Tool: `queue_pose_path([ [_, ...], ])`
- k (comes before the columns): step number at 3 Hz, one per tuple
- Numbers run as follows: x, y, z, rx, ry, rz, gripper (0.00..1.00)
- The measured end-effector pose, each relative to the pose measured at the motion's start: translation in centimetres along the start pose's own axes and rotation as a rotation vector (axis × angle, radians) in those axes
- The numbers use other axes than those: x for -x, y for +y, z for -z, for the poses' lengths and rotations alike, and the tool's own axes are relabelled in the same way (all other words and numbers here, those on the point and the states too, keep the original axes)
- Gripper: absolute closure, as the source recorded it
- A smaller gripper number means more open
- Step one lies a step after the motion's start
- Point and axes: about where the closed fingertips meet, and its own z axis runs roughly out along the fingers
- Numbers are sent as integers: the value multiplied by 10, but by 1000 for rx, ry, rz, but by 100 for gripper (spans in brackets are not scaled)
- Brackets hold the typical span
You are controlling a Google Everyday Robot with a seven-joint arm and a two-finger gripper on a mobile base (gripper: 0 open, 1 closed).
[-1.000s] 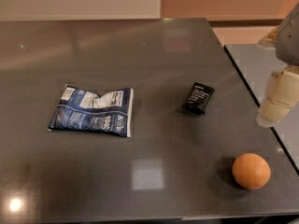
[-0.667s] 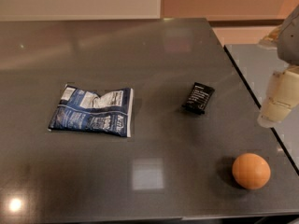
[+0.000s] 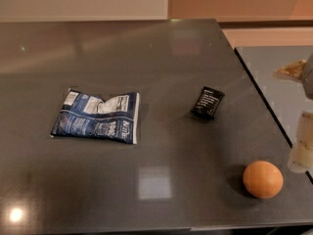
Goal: Pick orange
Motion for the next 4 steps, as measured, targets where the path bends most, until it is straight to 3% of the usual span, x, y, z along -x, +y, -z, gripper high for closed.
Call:
queue_pose_path([
  [2, -17, 46, -34, 78, -31, 77, 0],
  [4, -18, 70, -66, 115, -53, 123, 0],
])
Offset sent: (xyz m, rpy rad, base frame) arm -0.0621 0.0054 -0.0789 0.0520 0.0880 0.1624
